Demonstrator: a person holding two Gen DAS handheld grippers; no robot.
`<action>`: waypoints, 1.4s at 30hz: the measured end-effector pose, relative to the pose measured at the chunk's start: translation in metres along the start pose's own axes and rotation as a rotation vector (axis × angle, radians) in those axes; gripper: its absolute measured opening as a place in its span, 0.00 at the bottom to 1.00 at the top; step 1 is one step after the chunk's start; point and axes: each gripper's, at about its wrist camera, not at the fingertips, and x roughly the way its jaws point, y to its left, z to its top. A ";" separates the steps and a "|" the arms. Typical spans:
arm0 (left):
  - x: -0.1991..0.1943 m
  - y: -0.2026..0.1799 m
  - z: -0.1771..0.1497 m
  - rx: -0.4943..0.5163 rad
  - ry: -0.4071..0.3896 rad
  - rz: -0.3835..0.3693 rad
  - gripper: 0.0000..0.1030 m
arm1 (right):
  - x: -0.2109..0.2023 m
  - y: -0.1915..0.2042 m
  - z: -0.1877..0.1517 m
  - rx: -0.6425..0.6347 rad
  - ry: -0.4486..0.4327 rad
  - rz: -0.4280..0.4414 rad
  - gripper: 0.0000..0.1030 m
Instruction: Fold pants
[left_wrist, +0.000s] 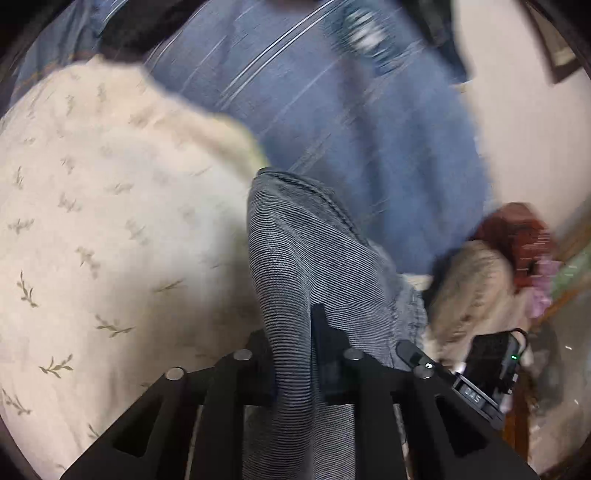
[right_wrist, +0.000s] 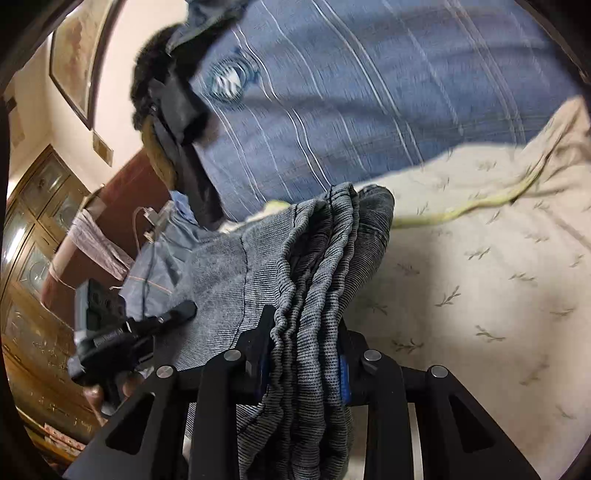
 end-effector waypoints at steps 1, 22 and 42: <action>0.015 0.007 -0.004 -0.024 0.049 0.054 0.27 | 0.014 -0.013 -0.005 0.054 0.037 -0.021 0.34; -0.072 0.005 -0.095 0.059 0.032 0.106 0.52 | -0.038 -0.005 -0.071 0.095 0.005 -0.006 0.32; -0.080 0.029 -0.093 -0.045 -0.048 0.004 0.09 | -0.043 -0.017 -0.072 0.212 -0.039 0.086 0.19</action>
